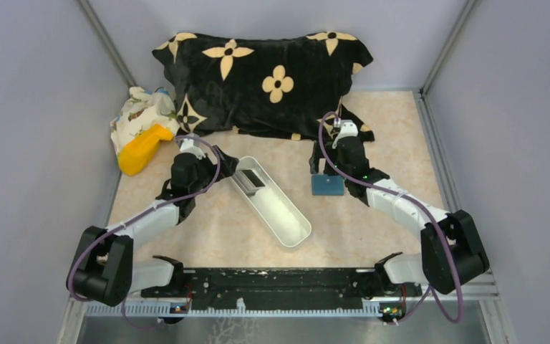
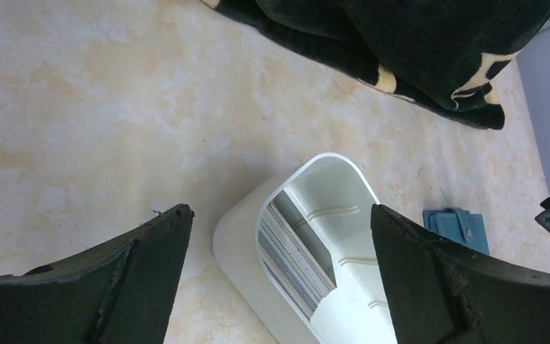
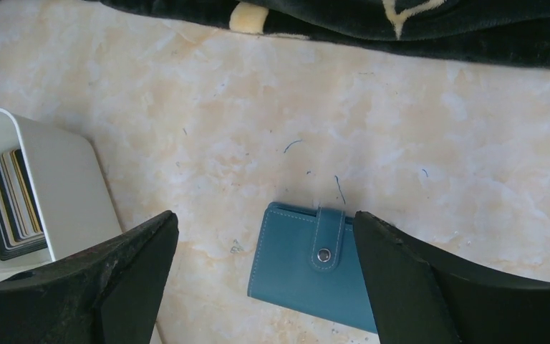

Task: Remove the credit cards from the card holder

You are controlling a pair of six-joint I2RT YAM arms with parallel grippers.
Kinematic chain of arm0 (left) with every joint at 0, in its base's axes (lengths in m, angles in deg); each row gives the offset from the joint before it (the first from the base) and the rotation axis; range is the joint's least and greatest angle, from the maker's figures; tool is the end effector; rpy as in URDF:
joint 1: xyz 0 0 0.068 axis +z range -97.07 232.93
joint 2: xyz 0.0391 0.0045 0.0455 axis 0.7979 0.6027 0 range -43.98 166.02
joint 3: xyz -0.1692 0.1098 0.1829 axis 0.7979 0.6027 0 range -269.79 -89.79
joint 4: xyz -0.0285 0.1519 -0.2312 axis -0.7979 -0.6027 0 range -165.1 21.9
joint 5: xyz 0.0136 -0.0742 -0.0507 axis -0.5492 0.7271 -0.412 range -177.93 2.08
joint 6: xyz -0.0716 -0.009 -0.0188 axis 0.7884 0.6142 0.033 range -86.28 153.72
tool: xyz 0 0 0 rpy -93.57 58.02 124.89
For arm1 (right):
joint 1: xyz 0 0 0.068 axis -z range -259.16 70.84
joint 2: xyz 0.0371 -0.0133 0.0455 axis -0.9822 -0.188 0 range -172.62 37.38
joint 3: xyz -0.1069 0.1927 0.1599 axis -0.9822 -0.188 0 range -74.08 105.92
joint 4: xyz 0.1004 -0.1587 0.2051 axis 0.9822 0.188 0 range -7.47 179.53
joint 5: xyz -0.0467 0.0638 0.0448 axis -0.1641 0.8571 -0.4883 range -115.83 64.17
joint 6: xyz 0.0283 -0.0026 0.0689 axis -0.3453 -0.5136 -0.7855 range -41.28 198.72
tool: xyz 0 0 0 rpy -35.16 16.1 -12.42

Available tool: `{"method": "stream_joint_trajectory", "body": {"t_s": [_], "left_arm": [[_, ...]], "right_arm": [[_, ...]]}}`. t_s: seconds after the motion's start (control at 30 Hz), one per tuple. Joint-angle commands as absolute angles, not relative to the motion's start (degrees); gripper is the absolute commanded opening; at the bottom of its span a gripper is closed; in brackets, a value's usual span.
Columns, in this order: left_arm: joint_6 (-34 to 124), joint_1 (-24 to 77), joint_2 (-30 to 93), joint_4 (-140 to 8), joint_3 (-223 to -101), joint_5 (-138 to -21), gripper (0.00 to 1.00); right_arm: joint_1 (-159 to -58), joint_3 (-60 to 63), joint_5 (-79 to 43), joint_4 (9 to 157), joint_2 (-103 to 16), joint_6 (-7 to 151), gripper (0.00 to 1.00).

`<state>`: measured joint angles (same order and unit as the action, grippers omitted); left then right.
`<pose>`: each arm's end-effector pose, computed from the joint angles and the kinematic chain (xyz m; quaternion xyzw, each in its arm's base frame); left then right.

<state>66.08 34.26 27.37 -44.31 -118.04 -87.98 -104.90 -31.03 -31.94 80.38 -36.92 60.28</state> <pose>0.2818 -0.0951 0.1823 -0.0974 0.8098 -0.2488 0.5223 0.2941 0.1345 0.2159 -0.0278 0.8608 0.1477 0.4862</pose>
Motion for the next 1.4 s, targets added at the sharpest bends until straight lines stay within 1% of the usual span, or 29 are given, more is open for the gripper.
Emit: {"method": "stream_joint_trajectory", "body": {"t_s": [0.0, 0.03, 0.13, 0.2, 0.4, 0.6, 0.67, 0.7, 0.73, 0.8, 0.83, 0.9, 0.93, 0.97, 1.0, 1.03, 1.07, 1.13, 1.17, 1.23, 1.37], "left_arm": [[65.75, 33.77, 25.57, -45.59, -119.31, -89.05, 1.0], [65.58, 33.77, 25.38, -45.74, -119.32, -89.1, 1.0], [65.26, 33.77, 24.81, -46.16, -119.61, -90.17, 1.0], [65.55, 33.77, 24.71, -46.24, -119.68, -90.23, 1.0], [65.17, 33.78, 24.64, -45.09, -119.51, -89.48, 1.0], [66.03, 33.78, 25.82, -45.55, -119.44, -89.2, 1.0], [66.07, 33.69, 25.58, -47.21, -120.36, -89.72, 1.0], [65.82, 33.61, 25.36, -47.26, -120.34, -89.96, 0.98], [65.21, 33.62, 25.22, -46.63, -120.11, -90.2, 0.87], [64.17, 33.6, 25.71, -45.81, -120.59, -91.28, 0.7], [63.35, 33.6, 26.21, -46.08, -121.45, -91.41, 0.66], [60.57, 33.6, 28.37, -46.63, -123.88, -91.27, 0.62], [57.67, 33.63, 29.7, -46.51, -124.69, -90.86, 0.54], [55.27, 33.65, 30.99, -46.62, -125.47, -90.07, 0.47], [53.58, 33.67, 32.14, -46.13, -125.66, -89.72, 0.45], [51.69, 33.68, 33.15, -44.85, -125.52, -89.75, 0.47], [49.79, 33.69, 34.02, -43.67, -125.4, -89.1, 0.51], [45.56, 33.69, 35.63, -42.41, -125.93, -86.54, 0.65], [43.6, 33.69, 36.58, -42.19, -126.35, -84.69, 0.7], [38.71, 33.69, 38.95, -40.14, -126.49, -78.25, 0.72], [33.56, 34.14, 43.47, -31.99, -124.68, -66.36, 0.69]], "right_arm": [[-104.57, -29.43, -30.87, 76.26, -37.68, 61.07, 0.92], [-104.56, -28.96, -30.84, 76.69, -37.95, 60.87, 0.9], [-104.56, -28.16, -28.9, 77.29, -38.3, 60.45, 0.8], [-104.56, -28.16, -27.81, 76.71, -38.22, 60.44, 0.76], [-104.56, -27.65, -27.75, 77.1, -36.67, 60.6, 0.75], [-104.59, -27.51, -28.82, 76.31, -37.91, 59.95, 0.73], [-104.56, -29.17, -30.55, 74.56, -35.78, 59.12, 0.61], [-104.64, -31.31, -30.32, 71.38, -33.8, 59.15, 0.6], [-104.65, -33.17, -30.44, 68.45, -32.06, 59.4, 0.59], [-104.65, -34.66, -32.25, 66.55, -29.9, 59.95, 0.59], [-104.67, -33.78, -33.27, 67.47, -29.72, 60.44, 0.59], [-104.67, -32.26, -33.91, 70.48, -30.03, 61.6, 0.59], [-104.65, -32.2, -33.86, 70.81, -30.07, 61.88, 0.6], [-104.65, -32.53, -33.91, 70.76, -30.04, 61.93, 0.6], [-104.65, -32.85, -33.92, 70.91, -29.99, 61.87, 0.6], [-104.65, -33.08, -33.86, 71.29, -29.93, 61.81, 0.6], [-104.65, -33.23, -33.79, 71.73, -29.85, 61.88, 0.6], [-104.6, -33.42, -33.96, 72.48, -29.76, 62.27, 0.61], [-104.57, -33.53, -34.25, 72.78, -29.76, 62.73, 0.61], [-104.61, -33.73, -35.06, 72.99, -29.84, 63.51, 0.61], [-104.57, -32.79, -34.8, 73.74, -30.51, 63.99, 0.61]]}}
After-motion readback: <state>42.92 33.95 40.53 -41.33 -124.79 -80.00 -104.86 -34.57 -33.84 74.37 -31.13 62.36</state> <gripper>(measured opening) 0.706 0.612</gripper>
